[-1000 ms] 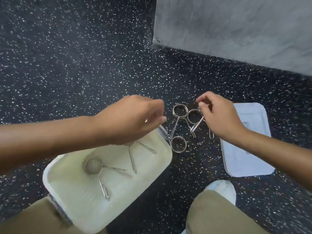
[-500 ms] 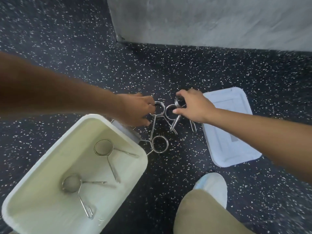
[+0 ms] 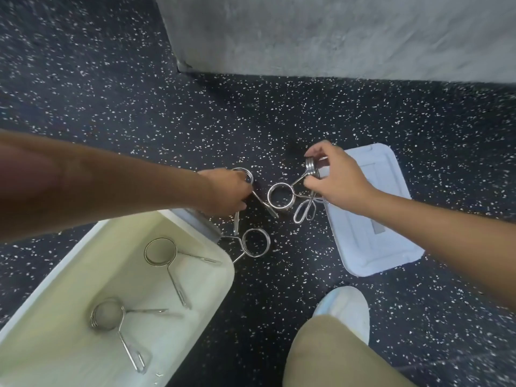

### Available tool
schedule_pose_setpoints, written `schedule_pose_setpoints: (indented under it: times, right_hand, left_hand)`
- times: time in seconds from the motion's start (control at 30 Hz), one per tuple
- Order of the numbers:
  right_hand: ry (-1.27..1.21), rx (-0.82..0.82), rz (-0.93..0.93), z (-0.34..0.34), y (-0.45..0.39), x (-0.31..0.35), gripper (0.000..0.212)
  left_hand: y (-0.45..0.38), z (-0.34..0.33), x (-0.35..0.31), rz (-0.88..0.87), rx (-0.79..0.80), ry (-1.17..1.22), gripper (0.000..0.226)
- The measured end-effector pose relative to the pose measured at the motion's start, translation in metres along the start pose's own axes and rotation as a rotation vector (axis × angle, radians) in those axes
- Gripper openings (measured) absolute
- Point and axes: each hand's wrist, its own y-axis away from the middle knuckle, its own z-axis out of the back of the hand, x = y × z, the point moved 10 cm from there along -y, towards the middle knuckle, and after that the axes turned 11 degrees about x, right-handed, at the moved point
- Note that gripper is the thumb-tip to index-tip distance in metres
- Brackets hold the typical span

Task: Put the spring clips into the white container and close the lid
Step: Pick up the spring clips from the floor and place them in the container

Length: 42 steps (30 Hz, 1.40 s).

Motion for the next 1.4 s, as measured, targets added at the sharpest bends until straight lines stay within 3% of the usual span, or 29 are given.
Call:
schedule_pose_setpoints:
  times: [0.23,0.53,0.67,0.77,0.9,1.07,1.2,1.33,1.4]
  right_hand:
    - [-0.201,-0.182,0.009,0.022,0.009,-0.004,0.042]
    - [-0.341,-0.286,0.021,0.039,0.008,0.006,0.036]
    - [-0.447,-0.344,-0.039,0.040,0.012,0.000,0.038]
    - [-0.566,-0.351,-0.068,0.040,0.015,0.004,0.039]
    - [-0.707,-0.279,-0.046,0.031,0.018,0.025,0.040]
    - [-0.754,-0.125,-0.006,0.009,0.023,0.066,0.040]
    - [-0.779,-0.038,0.022,-0.010,0.031,0.106,0.036]
    - [-0.750,0.019,0.069,-0.027,0.037,0.145,0.030]
    - [-0.728,0.068,0.105,-0.038,0.040,0.164,0.027]
  left_hand:
    - [0.018,0.025,0.034,0.081,-0.209,0.179,0.039]
    - [0.051,0.037,0.080,0.156,-0.442,0.878,0.025]
    - [0.064,0.044,0.083,0.041,-0.493,1.228,0.049]
    - [0.077,0.049,0.077,-0.054,-0.473,1.306,0.049]
    - [0.113,0.042,0.069,-0.104,-0.391,1.346,0.045]
    - [0.167,0.009,0.065,-0.183,-0.290,1.648,0.049]
    - [0.197,-0.021,0.070,-0.164,-0.351,1.820,0.043]
    - [0.215,-0.051,0.059,-0.257,-0.327,2.107,0.059]
    - [0.218,-0.070,0.050,-0.255,-0.283,2.183,0.047]
